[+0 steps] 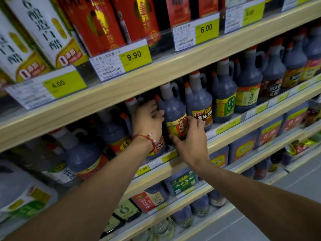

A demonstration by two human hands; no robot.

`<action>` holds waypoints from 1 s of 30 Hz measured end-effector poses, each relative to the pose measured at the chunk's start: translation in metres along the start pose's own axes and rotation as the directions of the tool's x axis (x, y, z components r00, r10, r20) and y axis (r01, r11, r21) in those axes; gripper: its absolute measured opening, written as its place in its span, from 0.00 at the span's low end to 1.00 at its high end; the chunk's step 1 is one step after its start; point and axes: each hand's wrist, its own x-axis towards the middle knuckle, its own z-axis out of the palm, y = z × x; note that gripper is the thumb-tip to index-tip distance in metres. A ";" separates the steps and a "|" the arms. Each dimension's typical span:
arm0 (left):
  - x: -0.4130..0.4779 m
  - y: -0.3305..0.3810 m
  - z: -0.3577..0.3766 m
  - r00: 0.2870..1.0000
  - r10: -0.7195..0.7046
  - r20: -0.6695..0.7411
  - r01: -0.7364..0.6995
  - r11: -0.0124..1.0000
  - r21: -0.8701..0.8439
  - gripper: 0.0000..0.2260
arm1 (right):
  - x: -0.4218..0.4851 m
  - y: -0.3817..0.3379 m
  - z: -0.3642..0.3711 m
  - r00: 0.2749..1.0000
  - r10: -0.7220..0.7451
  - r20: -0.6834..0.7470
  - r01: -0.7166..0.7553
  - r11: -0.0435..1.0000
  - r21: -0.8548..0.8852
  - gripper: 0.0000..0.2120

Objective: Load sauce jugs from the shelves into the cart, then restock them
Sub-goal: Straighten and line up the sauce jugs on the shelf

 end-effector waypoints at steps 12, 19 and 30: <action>-0.056 -0.025 -0.047 0.906 0.171 -0.388 -0.128 0.983 0.135 0.23 | -0.033 -0.023 0.014 0.960 -0.127 0.249 0.097 0.987 0.128 0.33; -0.035 -0.032 -0.055 0.925 0.129 -0.358 -0.050 0.974 0.220 0.13 | -0.035 -0.026 0.036 0.980 -0.062 0.191 0.040 0.993 0.115 0.36; -0.020 -0.041 -0.057 0.944 0.105 -0.314 -0.041 0.978 0.205 0.15 | -0.042 -0.033 0.050 0.996 -0.043 0.073 0.038 0.997 0.071 0.30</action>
